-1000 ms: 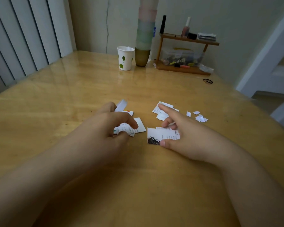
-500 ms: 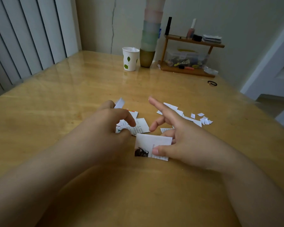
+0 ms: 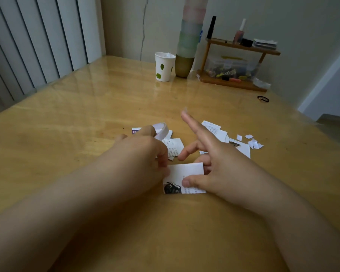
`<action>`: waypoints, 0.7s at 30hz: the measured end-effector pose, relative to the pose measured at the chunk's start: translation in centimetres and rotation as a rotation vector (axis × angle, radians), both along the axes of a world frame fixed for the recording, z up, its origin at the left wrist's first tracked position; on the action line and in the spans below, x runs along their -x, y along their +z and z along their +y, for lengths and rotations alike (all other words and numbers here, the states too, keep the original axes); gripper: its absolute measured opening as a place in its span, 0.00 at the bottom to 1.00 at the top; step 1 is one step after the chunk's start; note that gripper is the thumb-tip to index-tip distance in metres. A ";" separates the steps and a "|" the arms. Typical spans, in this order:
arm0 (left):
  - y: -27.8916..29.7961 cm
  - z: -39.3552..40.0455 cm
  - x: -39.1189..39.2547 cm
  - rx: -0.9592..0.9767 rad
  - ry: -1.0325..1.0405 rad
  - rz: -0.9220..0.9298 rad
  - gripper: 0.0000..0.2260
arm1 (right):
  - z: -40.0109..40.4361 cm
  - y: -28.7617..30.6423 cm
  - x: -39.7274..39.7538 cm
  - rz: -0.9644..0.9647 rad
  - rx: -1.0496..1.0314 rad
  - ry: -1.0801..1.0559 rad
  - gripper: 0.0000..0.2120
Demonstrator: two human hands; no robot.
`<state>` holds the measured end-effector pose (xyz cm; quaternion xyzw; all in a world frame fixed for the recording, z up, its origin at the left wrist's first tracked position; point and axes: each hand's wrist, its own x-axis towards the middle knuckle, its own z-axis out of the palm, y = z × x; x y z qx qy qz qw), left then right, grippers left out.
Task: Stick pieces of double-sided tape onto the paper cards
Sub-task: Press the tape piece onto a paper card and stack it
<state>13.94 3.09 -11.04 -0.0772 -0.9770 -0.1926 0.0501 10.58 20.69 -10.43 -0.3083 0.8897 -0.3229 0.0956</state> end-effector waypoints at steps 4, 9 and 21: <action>-0.3 0.3 0.2 0.011 -0.005 0.000 0.12 | -0.2 -0.2 -0.1 0.086 -0.026 -0.028 0.49; -0.5 0.2 0.2 -0.038 -0.007 -0.022 0.11 | 0.7 1.5 0.0 -0.264 0.315 -0.265 0.06; -0.6 0.0 0.3 -0.055 -0.057 -0.026 0.10 | -0.1 1.3 -0.5 -0.815 0.120 -0.167 0.13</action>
